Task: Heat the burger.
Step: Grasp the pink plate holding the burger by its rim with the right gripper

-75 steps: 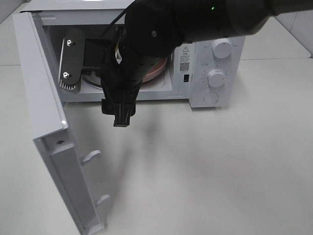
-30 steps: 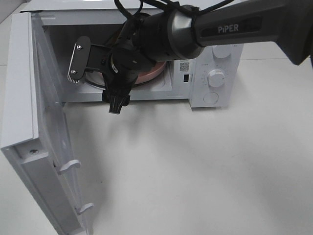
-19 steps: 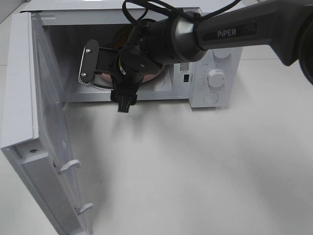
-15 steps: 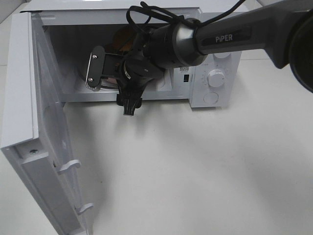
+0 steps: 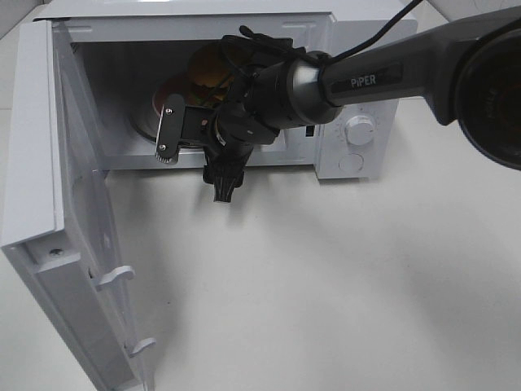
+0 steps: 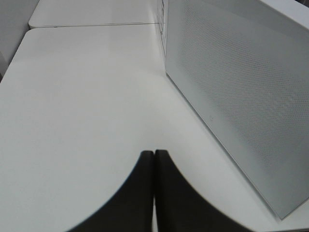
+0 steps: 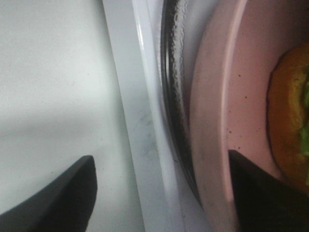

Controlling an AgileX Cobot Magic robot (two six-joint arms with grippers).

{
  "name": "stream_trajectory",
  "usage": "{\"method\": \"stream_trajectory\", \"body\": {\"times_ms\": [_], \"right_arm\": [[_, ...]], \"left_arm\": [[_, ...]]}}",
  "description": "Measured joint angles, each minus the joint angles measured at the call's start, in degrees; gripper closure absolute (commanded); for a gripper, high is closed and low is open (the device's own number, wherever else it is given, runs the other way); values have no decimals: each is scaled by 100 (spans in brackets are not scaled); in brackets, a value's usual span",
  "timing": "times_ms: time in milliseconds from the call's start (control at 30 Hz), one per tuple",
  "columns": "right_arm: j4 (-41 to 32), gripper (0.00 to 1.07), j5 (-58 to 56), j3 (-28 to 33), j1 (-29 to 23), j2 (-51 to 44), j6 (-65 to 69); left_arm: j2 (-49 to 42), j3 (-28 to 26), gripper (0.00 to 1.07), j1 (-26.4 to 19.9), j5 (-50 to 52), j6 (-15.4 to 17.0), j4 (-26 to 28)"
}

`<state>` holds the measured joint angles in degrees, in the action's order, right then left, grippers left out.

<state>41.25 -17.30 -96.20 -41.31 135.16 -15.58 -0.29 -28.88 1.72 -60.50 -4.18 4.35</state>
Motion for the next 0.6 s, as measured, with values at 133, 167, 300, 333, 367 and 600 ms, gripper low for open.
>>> {"method": "stream_trajectory", "body": {"times_ms": [133, 167, 300, 333, 367, 600], "right_arm": [[57, 47, 23, -34, 0, 63, 0], [57, 47, 23, -34, 0, 63, 0], [103, 66, 97, -69, 6, 69, 0], [103, 66, 97, -69, 6, 69, 0], [138, 76, 126, -63, 6, 69, 0], [143, 104, 97, -115, -17, 46, 132]], "left_arm": [[0, 0, 106, 0, 0, 0, 0], [0, 0, 106, 0, 0, 0, 0], [0, 0, 106, 0, 0, 0, 0], [0, 0, 106, 0, 0, 0, 0], [0, 0, 106, 0, 0, 0, 0], [0, 0, 106, 0, 0, 0, 0]]}}
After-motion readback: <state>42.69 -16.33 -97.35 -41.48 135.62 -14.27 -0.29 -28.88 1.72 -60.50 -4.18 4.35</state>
